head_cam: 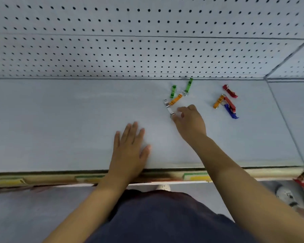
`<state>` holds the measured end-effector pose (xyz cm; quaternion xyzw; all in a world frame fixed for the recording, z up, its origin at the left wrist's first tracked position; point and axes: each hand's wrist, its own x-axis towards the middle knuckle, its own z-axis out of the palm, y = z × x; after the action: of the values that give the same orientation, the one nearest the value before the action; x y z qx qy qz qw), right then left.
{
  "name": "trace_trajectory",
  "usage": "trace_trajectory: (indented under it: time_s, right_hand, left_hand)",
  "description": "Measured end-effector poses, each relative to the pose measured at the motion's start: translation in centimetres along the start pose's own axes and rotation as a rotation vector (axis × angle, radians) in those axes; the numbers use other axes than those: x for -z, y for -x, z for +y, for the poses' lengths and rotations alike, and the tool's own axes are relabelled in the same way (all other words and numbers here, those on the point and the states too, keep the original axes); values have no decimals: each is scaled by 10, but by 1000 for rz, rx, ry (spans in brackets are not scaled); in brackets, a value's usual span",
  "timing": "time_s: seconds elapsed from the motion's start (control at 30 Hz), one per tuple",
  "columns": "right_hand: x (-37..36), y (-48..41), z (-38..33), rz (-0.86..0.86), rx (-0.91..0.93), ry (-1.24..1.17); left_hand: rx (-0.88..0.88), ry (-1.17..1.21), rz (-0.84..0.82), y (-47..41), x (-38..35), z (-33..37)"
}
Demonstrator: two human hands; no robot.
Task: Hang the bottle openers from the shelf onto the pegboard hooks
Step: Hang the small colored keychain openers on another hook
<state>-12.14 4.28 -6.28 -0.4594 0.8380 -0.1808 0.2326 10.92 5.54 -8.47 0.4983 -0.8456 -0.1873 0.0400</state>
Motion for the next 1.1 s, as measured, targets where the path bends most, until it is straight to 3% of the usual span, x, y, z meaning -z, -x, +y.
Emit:
trace_trajectory:
  time_s: [0.23,0.43,0.6,0.73,0.9,1.0,1.1]
  right_hand:
    - [5,-13,13,-77,50,-180]
    - [40,11,19,-299,195,-286]
    - [68,13,39,-328,248,-312]
    - [76,8,56,-334,205,-318]
    - [83,7,72,-249,152,-394]
    - [84,0,91,88,23,-369]
    - [85,-10,117,331,-4,-135]
  left_hand:
    - [54,-7,33,-7,-1,-1]
    - [11,310,165,-39,11,37]
    - [-166,461,-38,-66,4,85]
    - [-114,542,-187,-76,1,106]
    - [-9,721,-234,-86,1,121]
    - [111,859,-243,-86,3,118]
    - [195,949,-215,-84,6,110]
